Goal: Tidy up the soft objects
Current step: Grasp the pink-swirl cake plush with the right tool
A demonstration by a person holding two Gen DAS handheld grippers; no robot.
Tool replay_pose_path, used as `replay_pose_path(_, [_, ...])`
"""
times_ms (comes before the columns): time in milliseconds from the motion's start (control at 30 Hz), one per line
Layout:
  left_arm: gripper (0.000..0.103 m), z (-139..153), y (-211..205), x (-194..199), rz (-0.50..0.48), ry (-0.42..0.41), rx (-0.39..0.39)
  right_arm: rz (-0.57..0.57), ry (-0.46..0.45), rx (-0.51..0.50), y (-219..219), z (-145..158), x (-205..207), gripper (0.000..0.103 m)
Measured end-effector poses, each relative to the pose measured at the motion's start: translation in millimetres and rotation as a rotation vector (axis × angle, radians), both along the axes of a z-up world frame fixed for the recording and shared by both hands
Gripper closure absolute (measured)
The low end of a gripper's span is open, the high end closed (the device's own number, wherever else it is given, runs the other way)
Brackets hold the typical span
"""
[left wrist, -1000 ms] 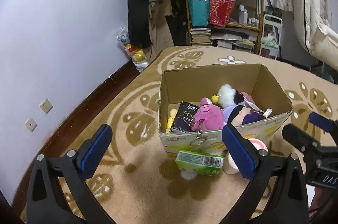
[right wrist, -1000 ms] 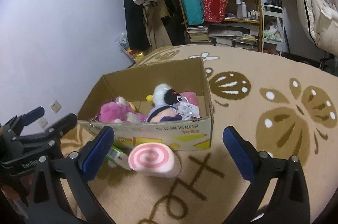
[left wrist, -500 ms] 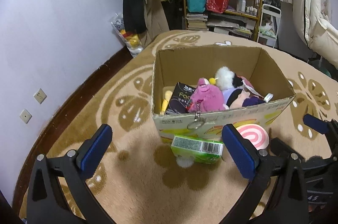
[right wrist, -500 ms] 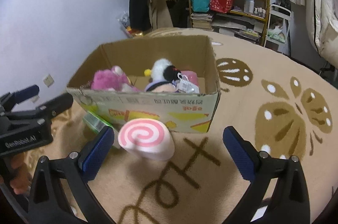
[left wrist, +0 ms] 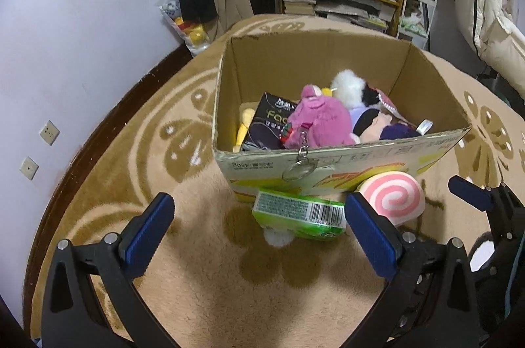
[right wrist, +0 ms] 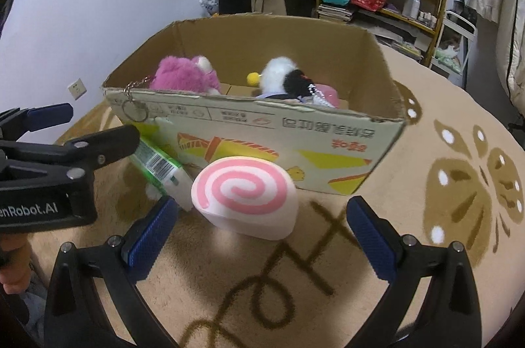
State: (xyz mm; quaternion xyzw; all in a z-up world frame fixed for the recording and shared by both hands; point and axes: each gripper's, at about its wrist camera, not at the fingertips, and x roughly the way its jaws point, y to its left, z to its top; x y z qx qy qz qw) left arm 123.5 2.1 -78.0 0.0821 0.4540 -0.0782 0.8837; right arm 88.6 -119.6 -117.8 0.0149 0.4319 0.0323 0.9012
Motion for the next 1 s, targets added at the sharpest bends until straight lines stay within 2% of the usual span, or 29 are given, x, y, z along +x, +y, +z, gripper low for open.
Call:
replay_pose_path(167, [0.0,-13.7,-4.3,11.5,-0.023,0.052,0.017,0.015,0.013,-0.01,4.2,-8.4,5.2,0.0])
replay_pose_path(667, [0.0,-34.9,-0.8,27.4,-0.007,0.14,-0.016,0.05,0.054,-0.037,14.5,-28.1,20.7,0.0])
replay_pose_path(1000, [0.0,-39.8,-0.5,31.0,-0.03,0.163,-0.063,0.055,0.061,-0.047,14.3,-38.8,30.9,0.0])
